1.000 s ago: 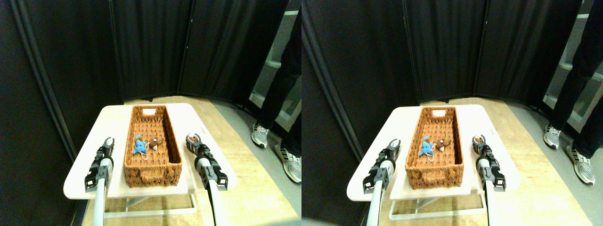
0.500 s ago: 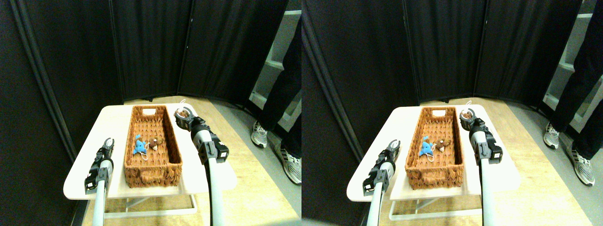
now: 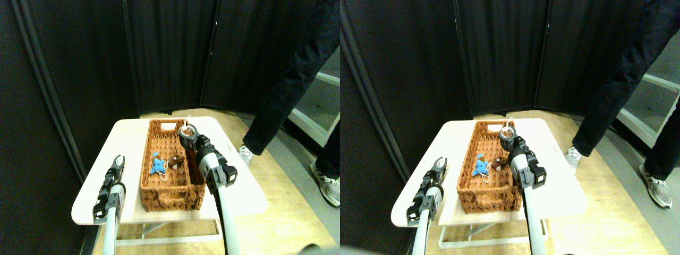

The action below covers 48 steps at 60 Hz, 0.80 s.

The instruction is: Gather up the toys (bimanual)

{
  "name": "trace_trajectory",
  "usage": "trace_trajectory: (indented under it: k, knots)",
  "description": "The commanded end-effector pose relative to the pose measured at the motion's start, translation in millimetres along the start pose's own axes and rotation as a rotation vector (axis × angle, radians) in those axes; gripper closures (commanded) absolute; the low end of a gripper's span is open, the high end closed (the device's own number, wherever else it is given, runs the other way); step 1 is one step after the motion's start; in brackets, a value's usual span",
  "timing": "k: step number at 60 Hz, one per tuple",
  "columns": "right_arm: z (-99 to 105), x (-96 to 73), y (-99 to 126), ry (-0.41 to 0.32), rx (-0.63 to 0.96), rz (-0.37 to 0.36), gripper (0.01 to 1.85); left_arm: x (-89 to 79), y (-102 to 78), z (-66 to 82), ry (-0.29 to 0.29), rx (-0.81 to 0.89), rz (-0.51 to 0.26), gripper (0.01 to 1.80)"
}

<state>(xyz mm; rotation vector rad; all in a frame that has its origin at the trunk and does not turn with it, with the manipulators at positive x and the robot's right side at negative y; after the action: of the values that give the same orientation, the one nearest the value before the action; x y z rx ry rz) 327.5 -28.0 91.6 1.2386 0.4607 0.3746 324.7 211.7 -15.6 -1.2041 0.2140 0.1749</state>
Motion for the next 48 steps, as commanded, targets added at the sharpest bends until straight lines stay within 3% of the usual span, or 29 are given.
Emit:
trace_trajectory:
  k: [1,2,7,10,16,21,27,30,33,35,36,37,38,48]
  knots:
    - [-1,-0.9,5,-0.003,0.006,0.007,1.81,-2.0,-7.7,2.8,0.002,0.008,-0.053,1.8]
    - [-1,-0.9,5,-0.003,0.006,0.007,1.81,-2.0,-7.7,2.8,0.002,0.008,-0.053,1.8]
    - [4,-2.7,5,0.035,0.02,-0.036,1.02,-1.5,-5.8,4.0,0.006,-0.01,-0.049,1.8]
    - [6,-3.2,6,0.046,0.005,-0.043,0.76,-0.7,-5.7,3.9,0.007,-0.01,-0.049,1.8]
    - [8,-4.0,7,0.065,-0.008,-0.027,0.55,-0.7,-7.5,2.5,0.005,-0.014,-0.048,1.8]
    - [10,-6.2,8,0.063,0.03,-0.039,0.52,2.4,-6.0,3.2,0.022,-0.016,-0.049,1.8]
    - [13,-7.9,7,0.05,-0.003,-0.038,0.53,4.4,-6.2,2.4,0.024,-0.023,-0.046,1.78]
    - [17,-9.6,6,0.018,-0.028,-0.034,0.63,3.6,-8.7,1.4,0.027,-0.024,-0.044,1.77]
    - [23,-11.8,5,-0.04,-0.047,-0.016,0.95,5.1,-8.6,1.9,0.028,-0.015,-0.044,1.77]
    - [26,-13.9,4,-0.092,-0.024,-0.003,1.28,3.8,-11.6,1.1,0.035,-0.011,-0.045,1.76]
    - [28,-15.5,4,-0.119,-0.013,0.01,1.55,3.2,-13.0,0.8,0.04,-0.009,-0.044,1.75]
    - [28,-15.5,4,-0.119,-0.013,0.01,1.55,3.2,-13.0,0.8,0.04,-0.009,-0.044,1.75]
    - [30,-17.1,3,-0.141,-0.008,0.024,1.81,2.7,-13.9,0.7,0.043,-0.007,-0.042,1.75]
    - [60,-29.8,-4,-0.26,-0.058,0.037,1.85,-4.0,-27.9,2.1,0.065,0.032,-0.03,1.64]
